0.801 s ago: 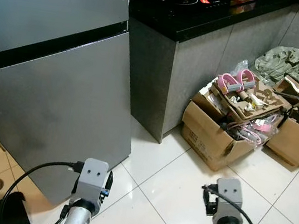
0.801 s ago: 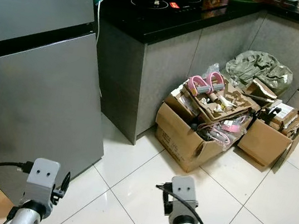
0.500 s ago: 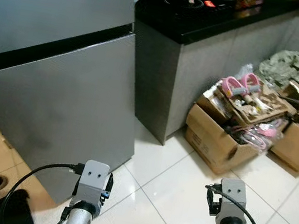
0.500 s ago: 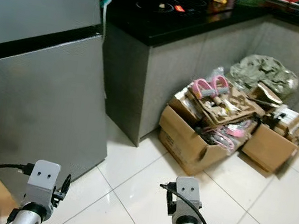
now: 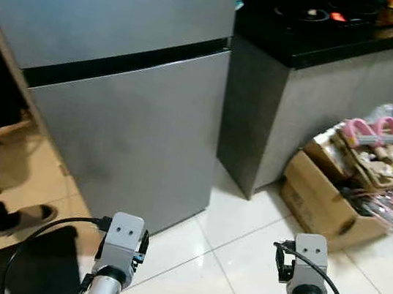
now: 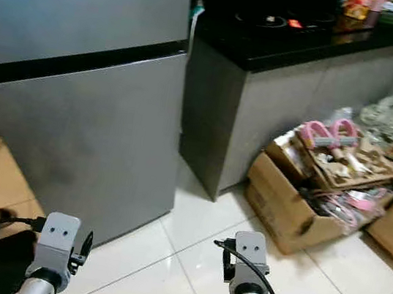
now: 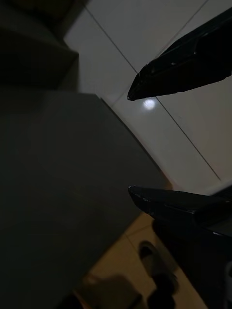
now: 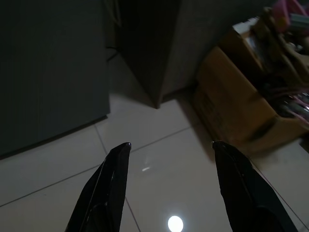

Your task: Restocking fridge

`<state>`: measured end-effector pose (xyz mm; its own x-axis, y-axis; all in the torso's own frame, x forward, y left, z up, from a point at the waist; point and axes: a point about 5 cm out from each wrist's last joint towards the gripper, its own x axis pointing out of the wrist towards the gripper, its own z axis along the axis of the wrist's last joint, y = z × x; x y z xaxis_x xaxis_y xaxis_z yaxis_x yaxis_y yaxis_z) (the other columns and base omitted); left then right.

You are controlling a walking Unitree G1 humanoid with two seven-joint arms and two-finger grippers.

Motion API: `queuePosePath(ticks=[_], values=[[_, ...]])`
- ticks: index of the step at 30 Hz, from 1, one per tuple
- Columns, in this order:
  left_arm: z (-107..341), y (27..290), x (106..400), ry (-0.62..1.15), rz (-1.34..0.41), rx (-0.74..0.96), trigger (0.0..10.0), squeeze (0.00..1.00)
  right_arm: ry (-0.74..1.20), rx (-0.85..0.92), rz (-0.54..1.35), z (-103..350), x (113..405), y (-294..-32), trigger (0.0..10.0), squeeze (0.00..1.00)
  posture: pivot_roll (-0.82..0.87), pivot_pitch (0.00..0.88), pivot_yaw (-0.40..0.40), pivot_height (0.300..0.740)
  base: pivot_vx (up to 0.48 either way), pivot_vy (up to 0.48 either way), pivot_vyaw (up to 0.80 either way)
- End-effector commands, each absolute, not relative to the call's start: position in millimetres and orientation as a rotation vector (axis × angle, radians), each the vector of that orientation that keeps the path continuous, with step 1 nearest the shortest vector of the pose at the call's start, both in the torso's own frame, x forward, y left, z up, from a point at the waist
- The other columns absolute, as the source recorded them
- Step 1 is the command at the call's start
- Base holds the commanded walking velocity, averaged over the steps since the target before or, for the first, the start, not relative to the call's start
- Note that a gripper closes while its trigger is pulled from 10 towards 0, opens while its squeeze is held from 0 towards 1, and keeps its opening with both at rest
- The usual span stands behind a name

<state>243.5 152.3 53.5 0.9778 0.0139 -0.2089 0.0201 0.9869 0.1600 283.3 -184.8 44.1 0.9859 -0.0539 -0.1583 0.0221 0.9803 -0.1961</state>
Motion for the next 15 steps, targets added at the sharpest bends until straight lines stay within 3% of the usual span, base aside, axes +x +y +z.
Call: queuePosePath(ticks=[1,15], values=[[46.8,149.8,239.7,0.239,0.003,0.142,10.0,0.00,0.188,-0.194,-0.046,37.9,280.0,-185.3,10.0,0.00,-0.11,0.139,0.028,0.721,0.000,0.000,0.69],[43.7,148.4,240.0,0.245,-0.002,0.143,10.0,0.00,0.197,-0.195,-0.057,36.6,279.8,-187.8,10.0,0.00,-0.11,0.139,0.031,0.721,0.000,0.000,0.79]])
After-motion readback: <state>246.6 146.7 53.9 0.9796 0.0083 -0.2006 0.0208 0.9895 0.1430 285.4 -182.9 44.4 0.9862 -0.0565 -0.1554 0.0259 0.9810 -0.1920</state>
